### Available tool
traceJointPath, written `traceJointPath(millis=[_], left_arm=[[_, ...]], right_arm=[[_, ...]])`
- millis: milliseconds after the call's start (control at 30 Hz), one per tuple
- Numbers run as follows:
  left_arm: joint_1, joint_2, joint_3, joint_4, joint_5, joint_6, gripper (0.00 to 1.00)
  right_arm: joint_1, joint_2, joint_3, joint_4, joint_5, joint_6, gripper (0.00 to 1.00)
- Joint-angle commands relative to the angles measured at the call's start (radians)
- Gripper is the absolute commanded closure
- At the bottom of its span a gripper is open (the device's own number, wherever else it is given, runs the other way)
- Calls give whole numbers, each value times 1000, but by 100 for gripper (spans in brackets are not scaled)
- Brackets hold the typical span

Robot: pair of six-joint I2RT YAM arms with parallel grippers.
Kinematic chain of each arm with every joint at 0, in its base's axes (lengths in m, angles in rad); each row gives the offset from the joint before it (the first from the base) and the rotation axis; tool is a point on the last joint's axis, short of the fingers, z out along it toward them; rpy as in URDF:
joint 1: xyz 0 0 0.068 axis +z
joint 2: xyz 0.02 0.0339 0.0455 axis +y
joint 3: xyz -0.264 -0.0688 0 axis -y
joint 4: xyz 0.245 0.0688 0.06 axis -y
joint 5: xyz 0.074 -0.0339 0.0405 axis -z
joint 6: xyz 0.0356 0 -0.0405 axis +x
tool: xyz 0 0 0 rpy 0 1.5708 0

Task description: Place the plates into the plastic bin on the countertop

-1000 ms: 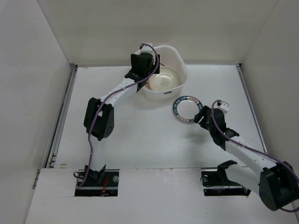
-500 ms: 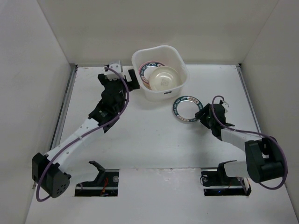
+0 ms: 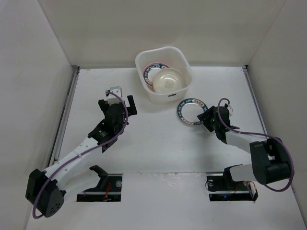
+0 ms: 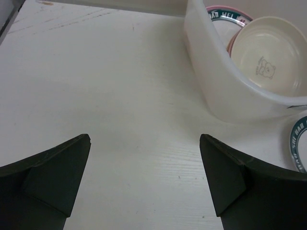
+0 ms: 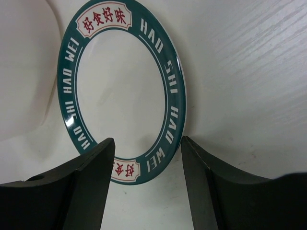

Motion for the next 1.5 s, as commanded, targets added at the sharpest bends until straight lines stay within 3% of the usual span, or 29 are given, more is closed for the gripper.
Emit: traceJointPath(millis=[0, 433, 667, 733, 900, 967, 1033, 1200, 1467], left_arm=[[10, -62, -21, 13, -20, -33, 0], [24, -97, -33, -24, -14, -48, 0], [35, -102, -50, -24, -10, -70, 0], [36, -103, -54, -24, -7, -76, 0], [46, -114, -76, -22, -7, -86, 0], [50, -123, -85, -22, -7, -90, 0], [58, -134, -102, -19, -11, -93, 0], [84, -163, -150, -7, -19, -116, 0], [139, -198, -222, 33, -22, -142, 0]], right_arm=[[31, 1, 30, 23, 5, 109, 37], [122, 93, 56, 5, 79, 359, 38], [140, 143, 51, 16, 136, 460, 48], [147, 172, 52, 32, 137, 480, 55], [163, 235, 33, 101, 134, 535, 87], [173, 232, 17, 106, 133, 548, 94], [193, 196, -4, 97, 139, 560, 100], [287, -2, -85, 33, 195, 614, 100], [545, -522, -99, -426, 499, 655, 100]])
